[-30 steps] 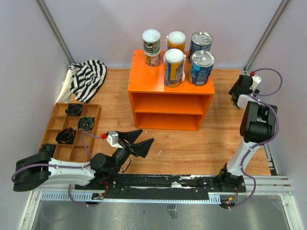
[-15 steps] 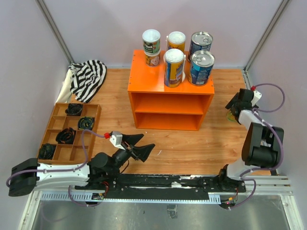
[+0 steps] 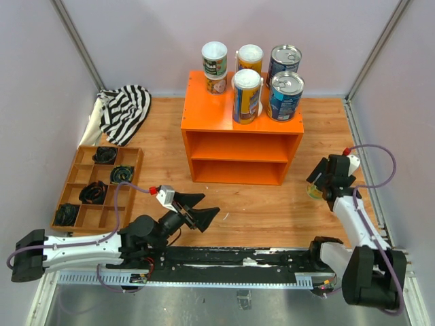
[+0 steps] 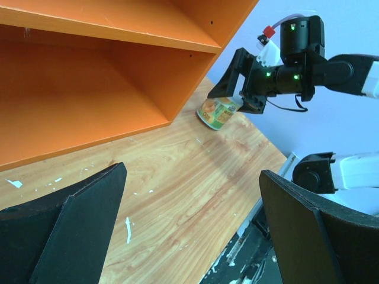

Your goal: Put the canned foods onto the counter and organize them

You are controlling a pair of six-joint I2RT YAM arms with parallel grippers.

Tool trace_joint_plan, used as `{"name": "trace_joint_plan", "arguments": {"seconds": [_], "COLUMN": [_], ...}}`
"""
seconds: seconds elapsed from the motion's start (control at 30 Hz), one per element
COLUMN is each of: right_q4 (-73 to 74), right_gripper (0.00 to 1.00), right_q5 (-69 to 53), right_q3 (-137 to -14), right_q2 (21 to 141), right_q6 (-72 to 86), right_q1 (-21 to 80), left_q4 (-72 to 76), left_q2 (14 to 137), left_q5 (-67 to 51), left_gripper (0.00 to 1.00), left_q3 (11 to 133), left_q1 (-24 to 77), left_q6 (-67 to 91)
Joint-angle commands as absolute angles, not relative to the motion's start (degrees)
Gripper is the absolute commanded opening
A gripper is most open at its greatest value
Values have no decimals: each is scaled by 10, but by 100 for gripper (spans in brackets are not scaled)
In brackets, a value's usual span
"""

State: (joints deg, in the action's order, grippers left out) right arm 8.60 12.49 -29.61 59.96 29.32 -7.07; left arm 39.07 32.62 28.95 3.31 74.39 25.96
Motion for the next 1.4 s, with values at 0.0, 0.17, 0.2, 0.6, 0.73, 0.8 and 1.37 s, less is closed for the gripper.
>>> {"name": "trace_joint_plan", "arguments": {"seconds": [0.0, 0.17, 0.2, 0.6, 0.73, 0.8, 1.37], "right_q4": [135, 204, 217, 333, 321, 302, 35], "right_gripper": [31, 30, 30, 26, 26, 27, 31], "right_q5": [151, 210, 221, 377, 425, 442, 382], "right_q3": [-275, -261, -258, -273, -291, -305, -445], "right_q2": [528, 454, 438, 392, 437, 477, 775], "right_q6": [320, 347, 356, 466, 495, 502, 371], "right_q1": [-8, 92, 119, 454, 569, 618, 745], "left_q4": [359, 331, 325, 259, 228, 218, 208], "left_q2": [301, 281, 277, 223, 197, 184, 189], "left_q5": [280, 278, 278, 286, 293, 293, 291], "left_gripper": [99, 99, 99, 99, 99, 99, 99], "left_q3": [46, 49, 50, 67, 67, 65, 76], "left_q1": [748, 749, 748, 749, 748, 749, 749], "left_q6": [275, 280, 281, 297, 304, 305, 282]}}
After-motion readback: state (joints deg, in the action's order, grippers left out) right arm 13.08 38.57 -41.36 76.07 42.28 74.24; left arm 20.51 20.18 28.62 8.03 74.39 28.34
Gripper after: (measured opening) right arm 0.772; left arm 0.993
